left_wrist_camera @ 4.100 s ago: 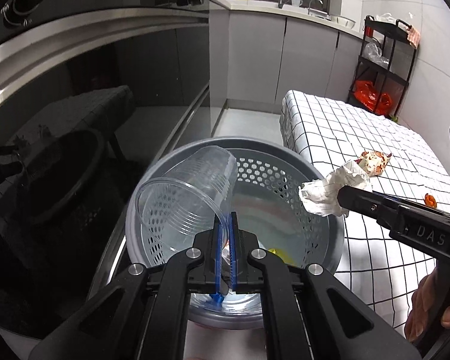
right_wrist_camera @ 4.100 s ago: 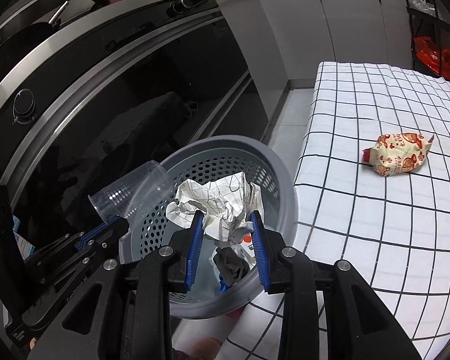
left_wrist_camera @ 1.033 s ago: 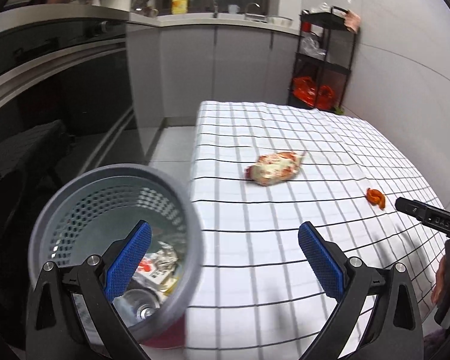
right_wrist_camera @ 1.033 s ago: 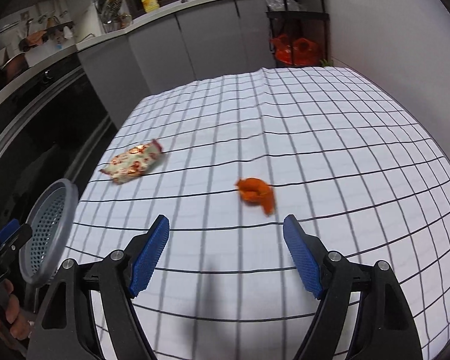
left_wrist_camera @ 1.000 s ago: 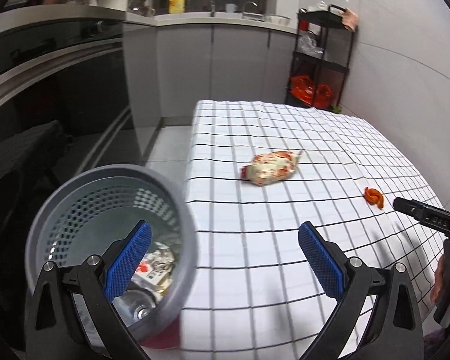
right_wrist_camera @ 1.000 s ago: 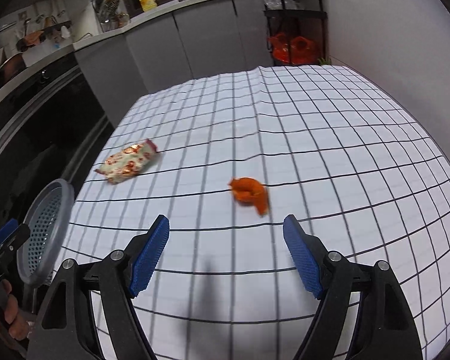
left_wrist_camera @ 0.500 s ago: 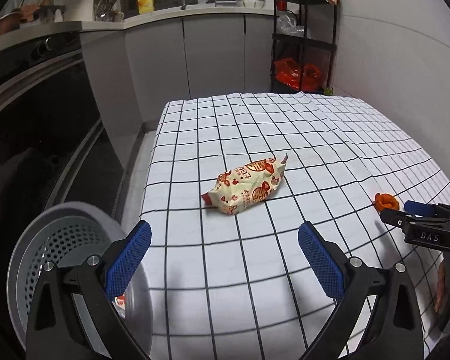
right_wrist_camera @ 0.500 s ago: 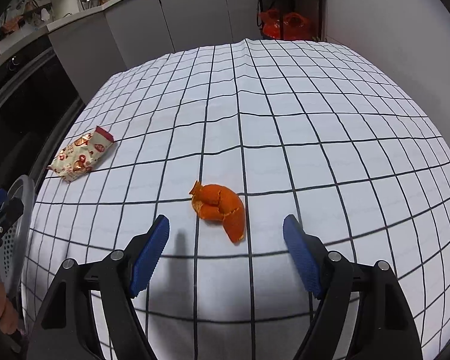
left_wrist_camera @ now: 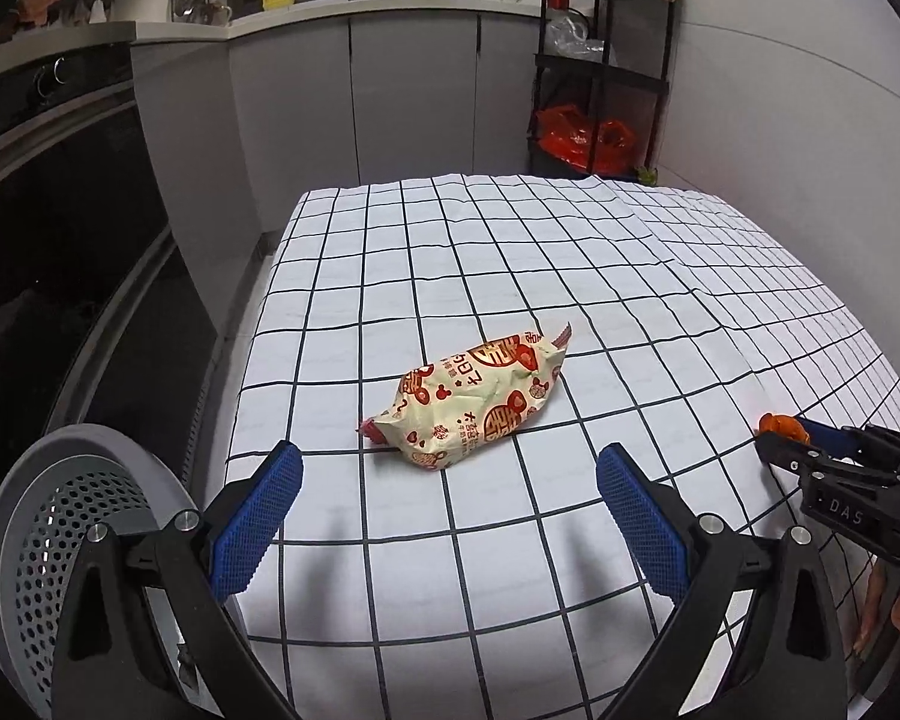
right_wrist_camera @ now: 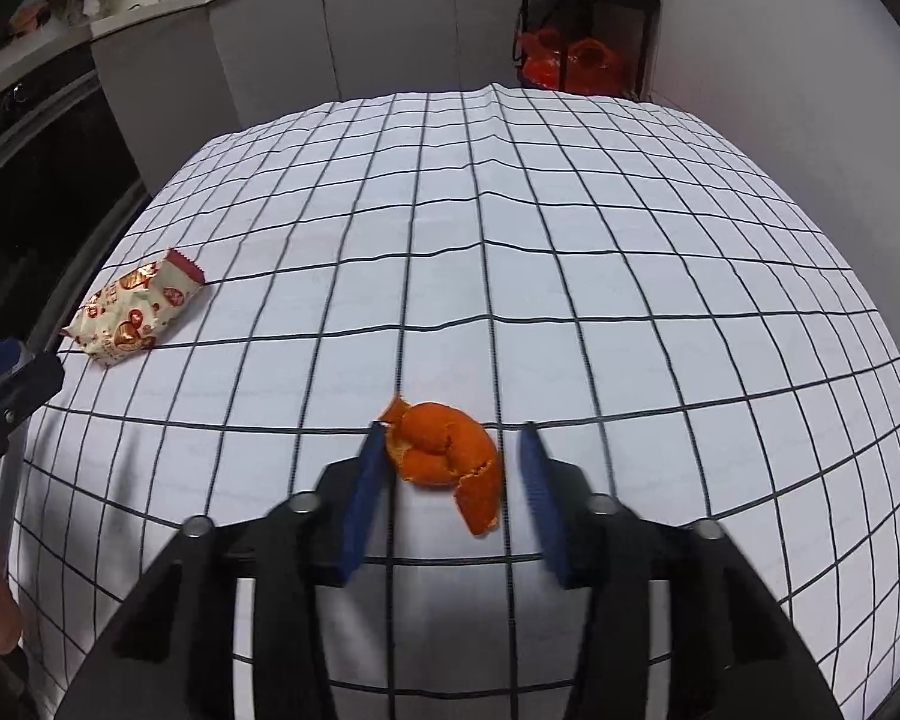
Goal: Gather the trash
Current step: 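Grasp the orange peel with the right tool while the left tool grasps the snack wrapper, then carry the snack wrapper and orange peel over the wastebasket with both tools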
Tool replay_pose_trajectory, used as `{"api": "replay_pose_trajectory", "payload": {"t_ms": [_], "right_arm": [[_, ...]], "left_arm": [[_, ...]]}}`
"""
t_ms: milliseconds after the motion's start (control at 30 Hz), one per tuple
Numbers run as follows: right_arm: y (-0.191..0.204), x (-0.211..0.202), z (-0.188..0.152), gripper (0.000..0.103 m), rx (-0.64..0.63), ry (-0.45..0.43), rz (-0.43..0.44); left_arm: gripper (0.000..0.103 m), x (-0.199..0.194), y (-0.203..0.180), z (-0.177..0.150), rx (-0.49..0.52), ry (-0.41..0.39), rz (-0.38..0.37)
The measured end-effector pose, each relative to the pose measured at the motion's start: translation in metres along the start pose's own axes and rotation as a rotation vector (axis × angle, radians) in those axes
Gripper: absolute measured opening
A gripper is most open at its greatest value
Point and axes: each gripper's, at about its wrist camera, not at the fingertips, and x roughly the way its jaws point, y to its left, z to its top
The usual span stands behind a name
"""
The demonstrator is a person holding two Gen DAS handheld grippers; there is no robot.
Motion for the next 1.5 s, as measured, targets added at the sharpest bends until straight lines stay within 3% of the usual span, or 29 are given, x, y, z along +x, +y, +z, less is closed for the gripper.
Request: {"api": "replay_pose_trajectory", "payload": {"t_ms": [333, 533, 867, 933, 1000, 1200, 1400, 1500], "right_arm": [[-0.005, -0.019, 0.008, 0.026, 0.091, -0.029, 0.127], [-0.005, -0.024, 0.013, 0.026, 0.123, -0.035, 0.195], [-0.001, -0.027, 0.016, 0.026, 0.121, -0.038, 0.231], [-0.002, -0.027, 0.016, 0.026, 0.121, -0.037, 0.233], [-0.003, -0.027, 0.016, 0.026, 0.124, -0.037, 0.236], [-0.001, -0.027, 0.015, 0.026, 0.116, -0.033, 0.240], [-0.001, -0.027, 0.015, 0.026, 0.116, -0.034, 0.242], [-0.001, -0.028, 0.015, 0.026, 0.113, -0.036, 0.245]], "left_arm": [[0.096, 0.020, 0.003, 0.011, -0.021, 0.039, -0.050], [0.096, 0.038, 0.001, 0.016, 0.017, 0.053, -0.027], [0.095, 0.061, -0.003, 0.027, 0.022, 0.073, -0.031], [0.090, 0.062, -0.008, 0.026, 0.044, 0.069, -0.023], [0.072, 0.064, -0.013, 0.025, 0.066, 0.081, -0.028], [0.050, 0.065, -0.019, 0.022, 0.086, 0.094, -0.048], [0.037, 0.060, -0.023, 0.021, 0.094, 0.084, -0.045], [0.037, 0.054, -0.024, 0.020, 0.096, 0.072, -0.034]]}}
